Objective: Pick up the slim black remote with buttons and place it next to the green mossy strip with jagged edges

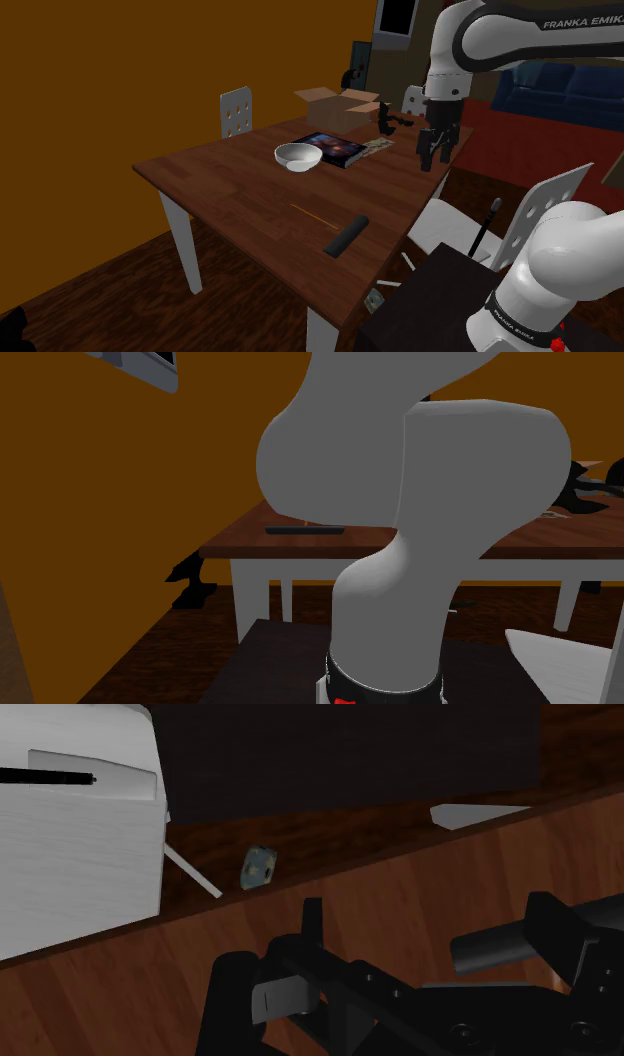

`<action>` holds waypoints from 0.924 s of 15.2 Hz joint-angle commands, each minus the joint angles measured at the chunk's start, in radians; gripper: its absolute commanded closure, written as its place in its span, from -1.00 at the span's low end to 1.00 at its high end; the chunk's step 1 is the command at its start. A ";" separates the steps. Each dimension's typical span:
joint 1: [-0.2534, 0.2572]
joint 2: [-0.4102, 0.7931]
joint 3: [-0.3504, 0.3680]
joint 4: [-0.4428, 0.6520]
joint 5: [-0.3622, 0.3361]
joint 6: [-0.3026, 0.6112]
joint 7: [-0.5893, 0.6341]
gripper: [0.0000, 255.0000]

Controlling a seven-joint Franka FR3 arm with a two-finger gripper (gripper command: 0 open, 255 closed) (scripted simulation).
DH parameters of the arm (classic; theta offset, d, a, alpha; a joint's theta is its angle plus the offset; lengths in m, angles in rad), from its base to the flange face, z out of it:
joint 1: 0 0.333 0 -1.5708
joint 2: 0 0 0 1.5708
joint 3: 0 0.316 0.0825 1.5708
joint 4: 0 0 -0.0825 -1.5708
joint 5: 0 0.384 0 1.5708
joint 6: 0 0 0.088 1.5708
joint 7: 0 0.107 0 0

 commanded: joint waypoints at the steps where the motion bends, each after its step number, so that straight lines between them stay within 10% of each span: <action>1: 0.000 0.000 0.000 0.000 0.000 0.000 0.000 -1.00; 14: -0.104 -0.023 0.431 -0.242 0.366 0.399 0.915 -1.00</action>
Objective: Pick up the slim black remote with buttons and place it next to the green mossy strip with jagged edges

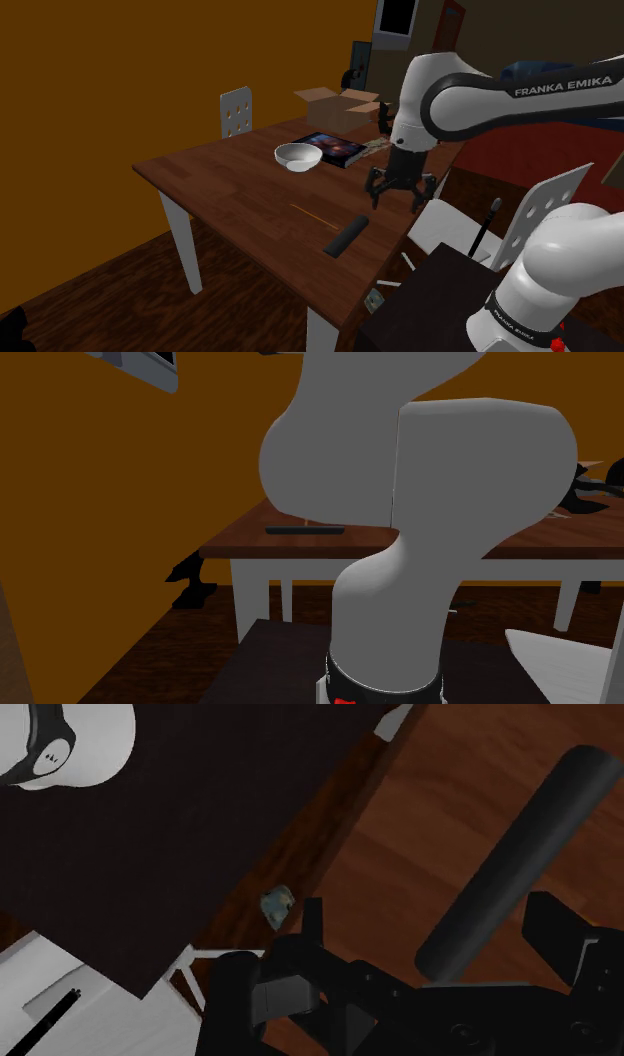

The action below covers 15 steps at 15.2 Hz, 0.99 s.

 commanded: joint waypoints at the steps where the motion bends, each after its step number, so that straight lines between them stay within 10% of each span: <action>1: -0.022 0.031 0.077 -0.011 0.049 0.079 0.151 -1.00; 9: -0.224 0.284 0.403 0.066 0.092 0.386 0.701 -1.00; 15: -0.251 0.360 0.456 0.034 0.084 0.493 0.715 -1.00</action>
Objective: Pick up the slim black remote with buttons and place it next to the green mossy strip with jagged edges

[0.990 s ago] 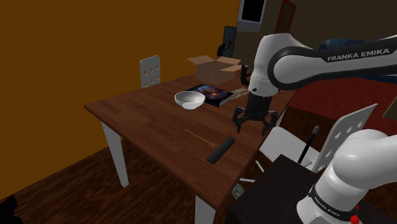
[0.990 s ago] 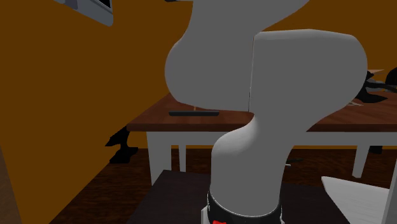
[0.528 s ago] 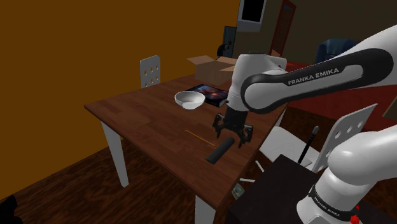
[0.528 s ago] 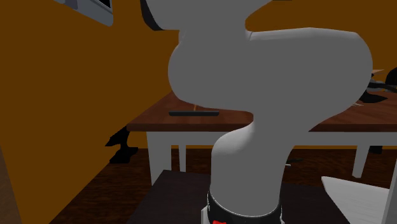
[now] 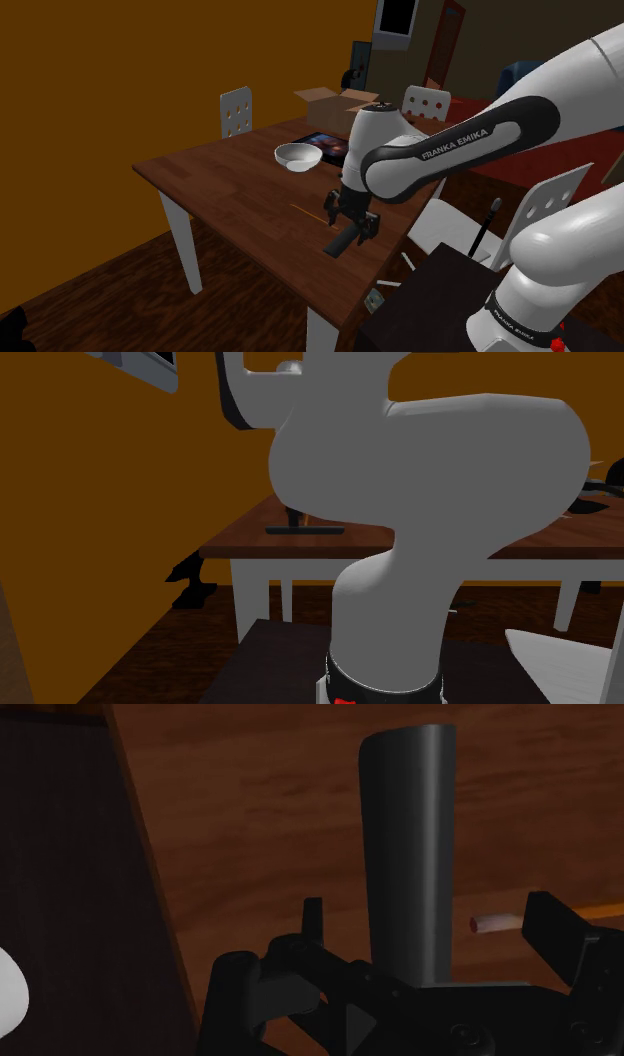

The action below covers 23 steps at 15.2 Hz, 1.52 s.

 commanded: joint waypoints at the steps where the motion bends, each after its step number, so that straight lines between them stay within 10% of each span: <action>1: -0.010 0.025 0.016 -0.012 -0.004 0.037 0.004 -1.00; 9: -0.014 0.033 0.021 -0.014 -0.007 0.047 0.006 -1.00; 10: -0.014 0.033 0.021 -0.014 -0.007 0.047 0.006 1.00; 23: 0.004 -0.016 -0.013 0.010 0.000 -0.025 -0.004 1.00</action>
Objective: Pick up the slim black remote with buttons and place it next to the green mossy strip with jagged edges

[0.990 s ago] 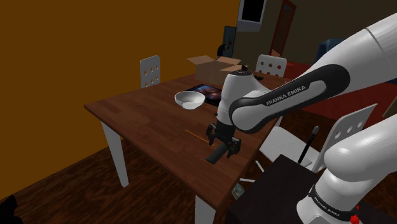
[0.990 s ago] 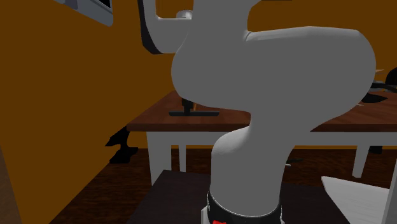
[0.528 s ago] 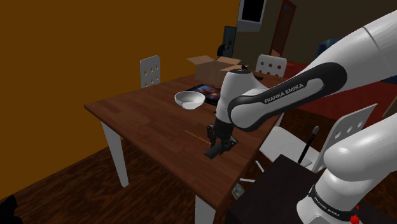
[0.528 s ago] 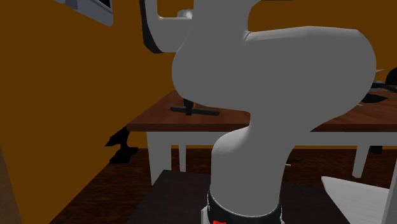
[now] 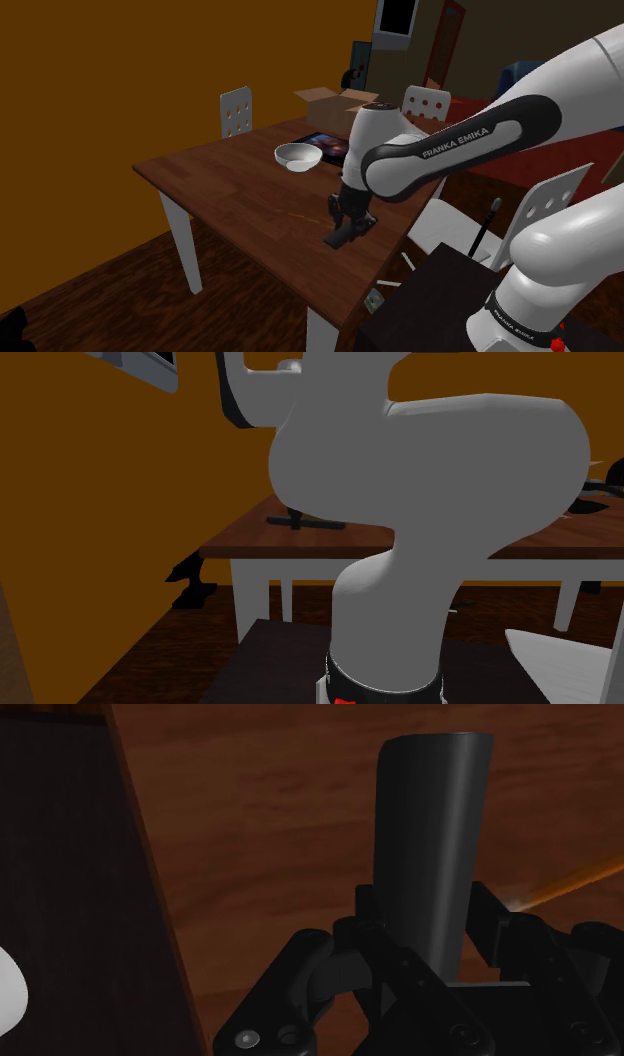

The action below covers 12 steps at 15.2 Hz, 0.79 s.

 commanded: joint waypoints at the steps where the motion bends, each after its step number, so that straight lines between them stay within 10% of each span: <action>1: 0.006 -0.021 -0.015 0.014 0.001 -0.037 -0.003 1.00; 12: 0.026 -0.117 -0.091 0.099 -0.010 -0.217 -0.013 1.00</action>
